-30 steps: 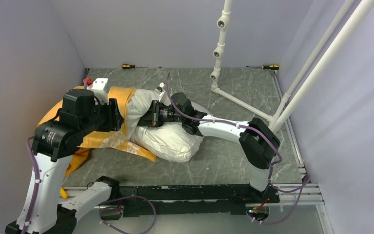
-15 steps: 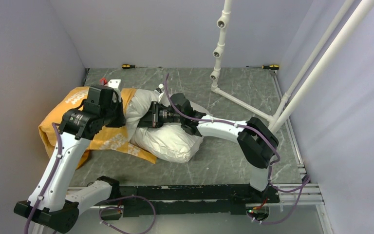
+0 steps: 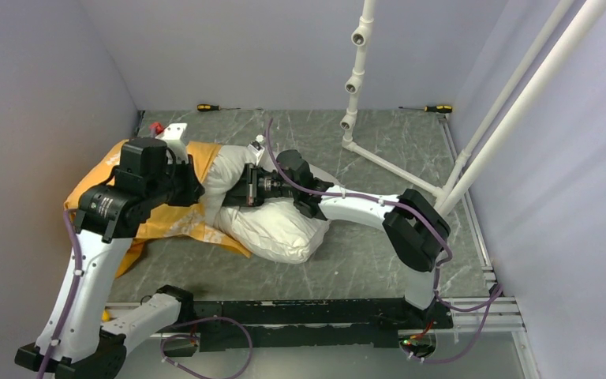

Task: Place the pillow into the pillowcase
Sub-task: Stuff the pillow into the pillowcase.

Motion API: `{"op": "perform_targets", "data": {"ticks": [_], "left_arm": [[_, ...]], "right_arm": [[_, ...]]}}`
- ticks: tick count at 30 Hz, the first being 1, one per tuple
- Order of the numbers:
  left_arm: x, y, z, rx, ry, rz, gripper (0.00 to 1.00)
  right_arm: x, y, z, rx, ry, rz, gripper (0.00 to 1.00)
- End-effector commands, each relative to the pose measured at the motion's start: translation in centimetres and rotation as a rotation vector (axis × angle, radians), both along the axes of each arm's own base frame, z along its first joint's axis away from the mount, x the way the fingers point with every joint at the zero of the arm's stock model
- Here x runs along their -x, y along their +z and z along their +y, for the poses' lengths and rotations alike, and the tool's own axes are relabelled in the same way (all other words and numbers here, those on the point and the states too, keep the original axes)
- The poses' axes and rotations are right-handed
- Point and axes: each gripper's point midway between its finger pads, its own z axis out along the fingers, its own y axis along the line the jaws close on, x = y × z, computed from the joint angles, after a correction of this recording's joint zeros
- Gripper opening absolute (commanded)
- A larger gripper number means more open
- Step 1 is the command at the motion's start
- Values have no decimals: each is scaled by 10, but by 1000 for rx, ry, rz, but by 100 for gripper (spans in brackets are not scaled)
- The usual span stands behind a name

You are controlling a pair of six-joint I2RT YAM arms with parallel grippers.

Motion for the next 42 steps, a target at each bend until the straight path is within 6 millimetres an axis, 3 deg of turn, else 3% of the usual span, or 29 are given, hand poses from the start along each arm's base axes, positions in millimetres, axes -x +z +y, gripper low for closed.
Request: {"op": "perform_targets", "data": {"ticks": [1,4,8,14,17,19,23,24,28,34,36,38,39,42], "left_arm": [[10,49,-68,273,-310,-59,0],[16,65,-97,390,-463,-40,0],[28,91,-125,487,-605,-64,0],[56,97,-174,562,-738,3,0],[69,106,-203,608,-825,-5,0],[70,106,-209,588,-826,-22,0],[56,96,-186,488,-679,-62,0],[52,89,-176,449,-629,-69,0],[44,64,-139,336,-444,-62,0],[36,46,-91,237,-214,-86,2],[36,37,-67,154,-126,-74,20],[37,26,-44,73,-42,-48,49],[38,21,-31,34,12,-37,59],[43,8,2,-48,148,-18,78]], "right_arm": [[-8,12,12,-71,13,-85,0],[0,20,19,-77,37,-119,0],[-6,22,28,-57,-2,-115,0],[-21,34,43,-96,-62,-83,0],[-21,22,61,-71,-54,-41,0],[-20,11,64,-33,-74,-14,0],[-15,-6,36,1,-100,35,1],[-13,0,25,-3,-102,24,6],[-11,4,-20,80,-136,-20,42],[-3,20,-58,201,-189,-86,81],[-1,23,-68,225,-211,-101,88],[0,29,-75,232,-222,-121,90],[2,32,-78,235,-222,-132,91],[6,44,-77,216,-191,-170,91]]}}
